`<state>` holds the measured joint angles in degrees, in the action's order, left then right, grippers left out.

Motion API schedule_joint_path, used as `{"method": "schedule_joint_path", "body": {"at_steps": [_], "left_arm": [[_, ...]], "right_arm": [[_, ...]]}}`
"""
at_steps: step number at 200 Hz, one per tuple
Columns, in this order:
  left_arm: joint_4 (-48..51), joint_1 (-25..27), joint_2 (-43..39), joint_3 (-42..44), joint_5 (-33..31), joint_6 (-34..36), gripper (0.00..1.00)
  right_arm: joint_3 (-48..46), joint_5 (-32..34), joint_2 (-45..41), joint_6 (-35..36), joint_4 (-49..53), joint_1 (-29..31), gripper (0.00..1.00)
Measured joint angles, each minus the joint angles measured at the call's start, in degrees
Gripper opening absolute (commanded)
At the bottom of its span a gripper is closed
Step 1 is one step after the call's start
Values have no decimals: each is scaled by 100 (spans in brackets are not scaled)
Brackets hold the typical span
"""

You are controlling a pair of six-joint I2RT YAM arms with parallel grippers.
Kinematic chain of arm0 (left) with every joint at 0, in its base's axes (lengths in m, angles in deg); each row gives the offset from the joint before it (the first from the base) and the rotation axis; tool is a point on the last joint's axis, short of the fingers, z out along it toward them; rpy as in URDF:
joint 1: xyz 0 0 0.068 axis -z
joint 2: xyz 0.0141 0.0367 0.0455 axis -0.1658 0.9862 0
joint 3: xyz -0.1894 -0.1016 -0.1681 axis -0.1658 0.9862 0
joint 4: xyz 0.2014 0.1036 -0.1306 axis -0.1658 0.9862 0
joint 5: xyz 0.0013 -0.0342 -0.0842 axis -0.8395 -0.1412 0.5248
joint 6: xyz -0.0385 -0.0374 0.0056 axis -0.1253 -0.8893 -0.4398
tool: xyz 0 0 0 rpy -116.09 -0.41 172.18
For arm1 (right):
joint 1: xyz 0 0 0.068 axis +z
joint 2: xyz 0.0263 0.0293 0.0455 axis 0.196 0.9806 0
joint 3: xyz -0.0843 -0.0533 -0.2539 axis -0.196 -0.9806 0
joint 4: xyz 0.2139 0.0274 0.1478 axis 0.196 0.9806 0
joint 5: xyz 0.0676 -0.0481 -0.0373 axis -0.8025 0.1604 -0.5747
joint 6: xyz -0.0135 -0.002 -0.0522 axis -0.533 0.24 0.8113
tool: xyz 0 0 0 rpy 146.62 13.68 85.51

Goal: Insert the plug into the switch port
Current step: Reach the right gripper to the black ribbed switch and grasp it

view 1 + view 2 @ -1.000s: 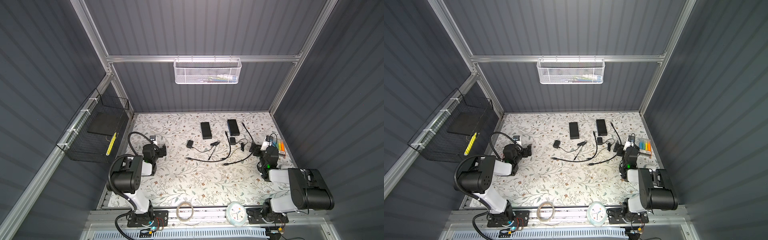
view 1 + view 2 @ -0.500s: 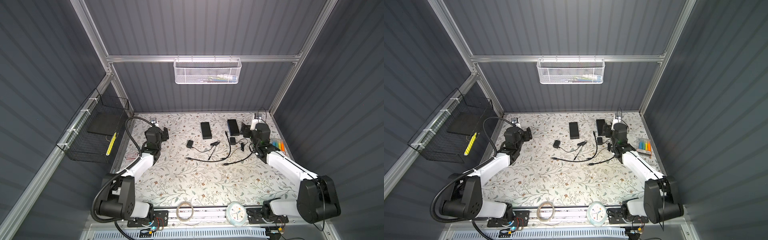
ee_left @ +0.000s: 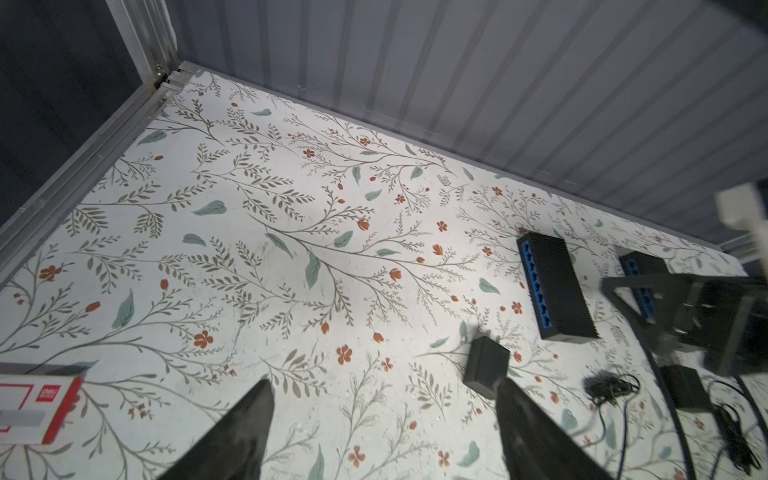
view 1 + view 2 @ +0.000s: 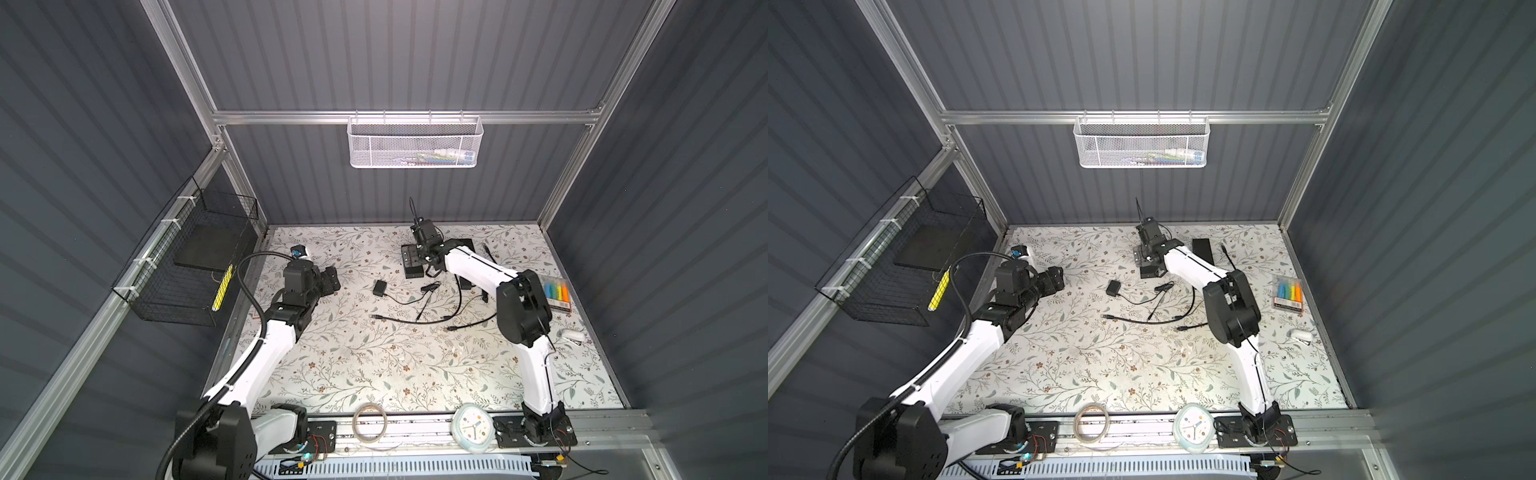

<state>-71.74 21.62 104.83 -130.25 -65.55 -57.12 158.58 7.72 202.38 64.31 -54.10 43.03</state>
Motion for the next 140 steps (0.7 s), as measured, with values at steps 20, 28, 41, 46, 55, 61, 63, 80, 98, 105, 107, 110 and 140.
{"method": "schedule_joint_path", "body": {"at_steps": [20, 28, 41, 46, 55, 61, 63, 80, 98, 105, 107, 110, 140], "left_arm": [[221, 0, -339, 122, 120, -63, 84], [297, 0, -426, 175, 181, -74, 84], [424, 0, -498, 254, 289, -87, 83], [483, 0, -501, 273, 317, -94, 83], [575, 0, -518, 319, 361, -103, 83], [640, 0, -549, 372, 382, -118, 83], [647, 0, -555, 387, 389, -118, 83], [802, 0, -717, 507, 422, -136, 83], [918, 0, -850, 509, 435, -129, 83], [942, 0, -881, 505, 437, -127, 83], [951, 0, -885, 503, 435, -125, 83], [962, 0, -887, 501, 437, -118, 83], [1008, 0, -894, 501, 481, -111, 82]], "right_arm": [[472, -76, 382, -116, 352, -7, 98], [684, -83, 531, -133, 474, -7, 98], [1029, -81, 750, -164, 636, 7, 98], [1121, -76, 815, -175, 678, 17, 97], [1239, -72, 905, -203, 743, 44, 97], [1263, -70, 944, -229, 763, 68, 96], [1266, -70, 957, -245, 772, 74, 96], [1270, -63, 1032, -313, 870, 122, 95], [1292, -59, 1117, -385, 938, 160, 93], [1346, -63, 1167, -420, 994, 164, 92], [1360, -63, 1180, -422, 1003, 164, 92], [1386, -66, 1198, -433, 1014, 164, 91], [1539, -72, 1388, -640, 1082, 162, 83]]}}
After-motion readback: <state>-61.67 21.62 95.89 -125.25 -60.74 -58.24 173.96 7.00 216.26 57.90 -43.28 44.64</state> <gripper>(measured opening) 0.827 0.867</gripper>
